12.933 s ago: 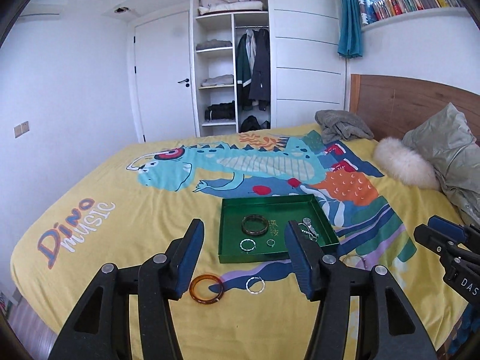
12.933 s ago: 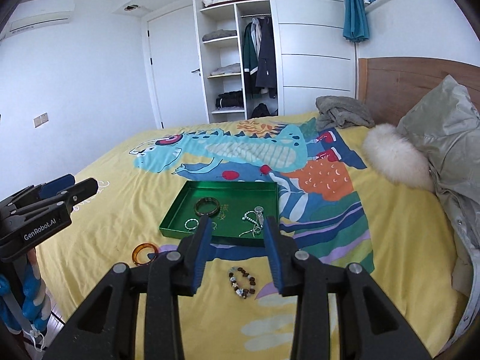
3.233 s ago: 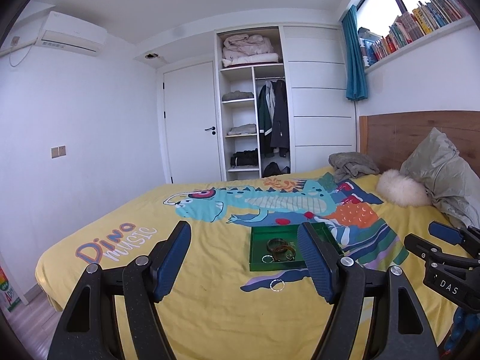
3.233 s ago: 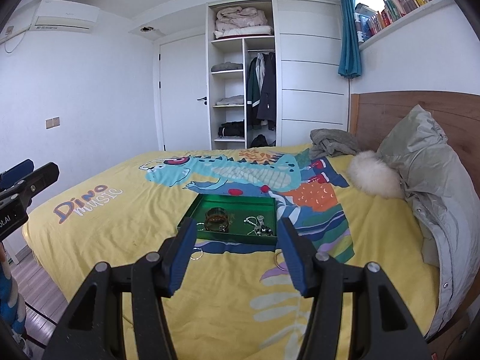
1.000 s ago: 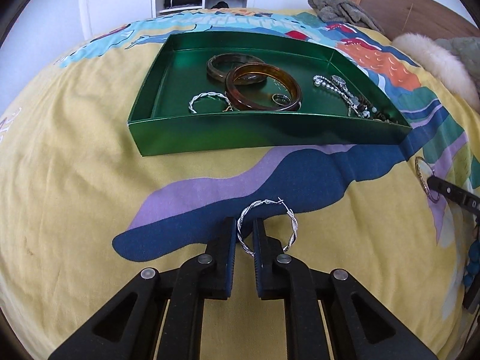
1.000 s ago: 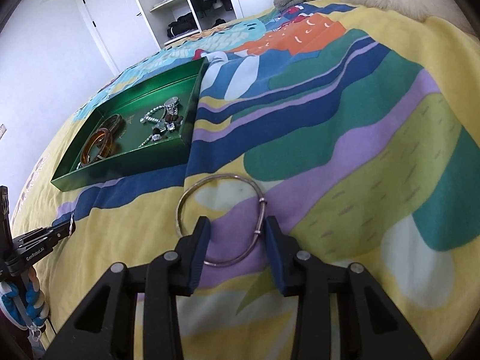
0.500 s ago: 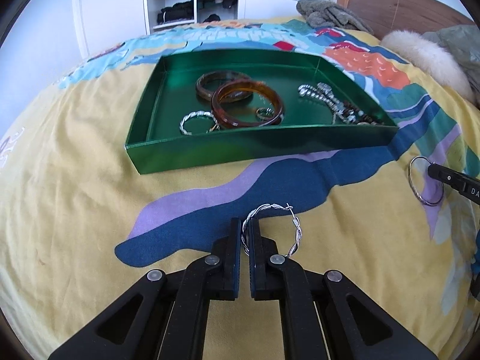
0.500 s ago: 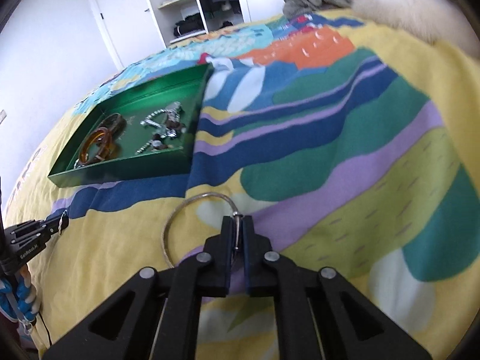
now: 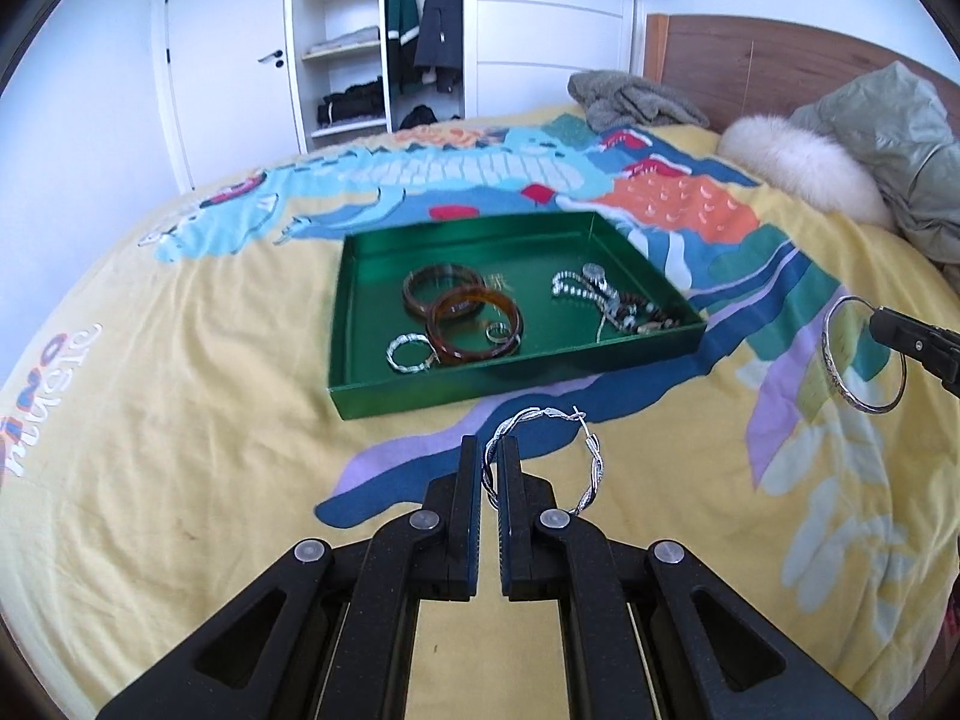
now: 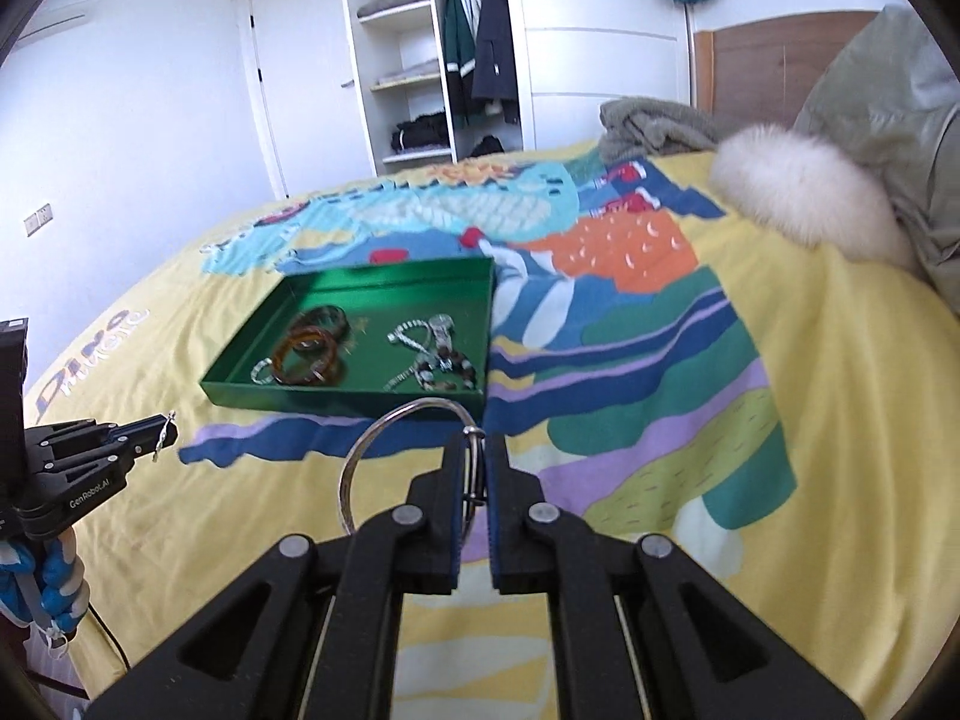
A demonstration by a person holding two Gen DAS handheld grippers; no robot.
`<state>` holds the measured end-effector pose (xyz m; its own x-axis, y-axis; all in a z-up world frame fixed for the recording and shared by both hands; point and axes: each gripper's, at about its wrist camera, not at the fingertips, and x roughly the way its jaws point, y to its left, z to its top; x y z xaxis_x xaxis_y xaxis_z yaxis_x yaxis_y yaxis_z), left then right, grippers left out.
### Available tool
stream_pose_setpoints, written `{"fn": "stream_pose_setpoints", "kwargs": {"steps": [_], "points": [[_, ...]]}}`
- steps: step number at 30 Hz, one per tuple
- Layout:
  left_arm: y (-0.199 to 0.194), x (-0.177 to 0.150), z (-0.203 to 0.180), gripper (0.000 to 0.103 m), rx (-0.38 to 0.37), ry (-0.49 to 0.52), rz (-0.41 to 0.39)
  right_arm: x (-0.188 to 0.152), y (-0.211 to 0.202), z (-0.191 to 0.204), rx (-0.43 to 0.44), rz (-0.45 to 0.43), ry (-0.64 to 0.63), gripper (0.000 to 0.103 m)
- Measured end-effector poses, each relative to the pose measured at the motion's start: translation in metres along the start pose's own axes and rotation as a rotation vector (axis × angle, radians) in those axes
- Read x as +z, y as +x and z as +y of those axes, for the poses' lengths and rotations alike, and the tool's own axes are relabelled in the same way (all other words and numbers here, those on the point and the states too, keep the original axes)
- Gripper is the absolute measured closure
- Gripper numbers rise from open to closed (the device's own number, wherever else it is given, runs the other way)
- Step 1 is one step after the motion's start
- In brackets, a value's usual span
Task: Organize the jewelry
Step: 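Carry the hoop into the green tray with the left tool while the right tool carries the bangle there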
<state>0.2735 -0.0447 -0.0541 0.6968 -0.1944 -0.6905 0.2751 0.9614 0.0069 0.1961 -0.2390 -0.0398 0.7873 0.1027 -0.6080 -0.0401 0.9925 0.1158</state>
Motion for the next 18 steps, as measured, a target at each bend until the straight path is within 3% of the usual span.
{"fn": "stream_pose_setpoints", "kwargs": {"steps": [10, 18], "points": [[-0.074, 0.047, 0.019, 0.098, 0.026, -0.028, -0.147, 0.055, -0.072, 0.036, 0.02, -0.148, -0.02, 0.097], [-0.074, 0.098, 0.036, 0.098, 0.057, -0.041, -0.184, 0.11, -0.075, 0.059, 0.027, -0.211, -0.027, 0.097]]}}
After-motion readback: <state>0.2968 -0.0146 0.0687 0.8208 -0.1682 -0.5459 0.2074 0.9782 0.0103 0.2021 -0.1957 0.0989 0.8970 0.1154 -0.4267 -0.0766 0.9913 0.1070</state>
